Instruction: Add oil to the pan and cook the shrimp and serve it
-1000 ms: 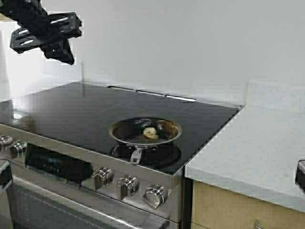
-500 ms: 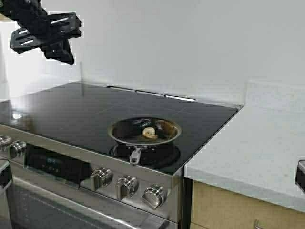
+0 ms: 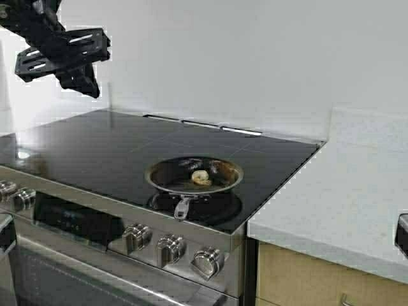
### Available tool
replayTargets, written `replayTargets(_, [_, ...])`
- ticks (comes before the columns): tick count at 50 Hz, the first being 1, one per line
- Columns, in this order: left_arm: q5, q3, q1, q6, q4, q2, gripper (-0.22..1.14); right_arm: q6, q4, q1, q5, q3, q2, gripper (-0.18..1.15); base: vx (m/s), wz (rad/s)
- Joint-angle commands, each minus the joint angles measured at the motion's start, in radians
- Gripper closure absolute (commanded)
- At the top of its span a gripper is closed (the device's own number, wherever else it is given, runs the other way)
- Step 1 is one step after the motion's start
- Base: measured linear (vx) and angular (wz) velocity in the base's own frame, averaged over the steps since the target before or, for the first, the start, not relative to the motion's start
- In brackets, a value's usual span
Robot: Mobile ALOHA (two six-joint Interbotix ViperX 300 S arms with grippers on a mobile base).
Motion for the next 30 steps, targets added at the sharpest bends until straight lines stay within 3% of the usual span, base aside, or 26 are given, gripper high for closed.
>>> replayTargets(1, [-0.005,-0.005,-0.003,0.002,0.002,-0.009,0.87,0.005,0.008,-0.008,-0.015,-0.029,-0.023,0.87,0.00,0.00])
replayTargets(6, [-0.005,-0.006,-0.003,0.002,0.000,-0.009,0.87,0.012,0.017,-0.020,-0.037,-0.037,-0.040,0.69,0.00,0.00])
replayTargets(15, [-0.005,-0.008,-0.003,0.002,0.000,-0.003,0.87,0.020,0.026,-0.038,-0.037,-0.051,-0.048,-0.01,0.00,0.00])
replayTargets(17, [-0.005,-0.006,-0.003,0.002,0.000,-0.002,0.87,0.023,0.026,-0.038,-0.037,-0.051,-0.048,-0.10,0.00,0.00])
replayTargets(30, [-0.005,-0.005,-0.003,0.000,-0.002,-0.003,0.87,0.034,0.026,-0.040,-0.038,-0.063,-0.077,-0.07,0.00,0.00])
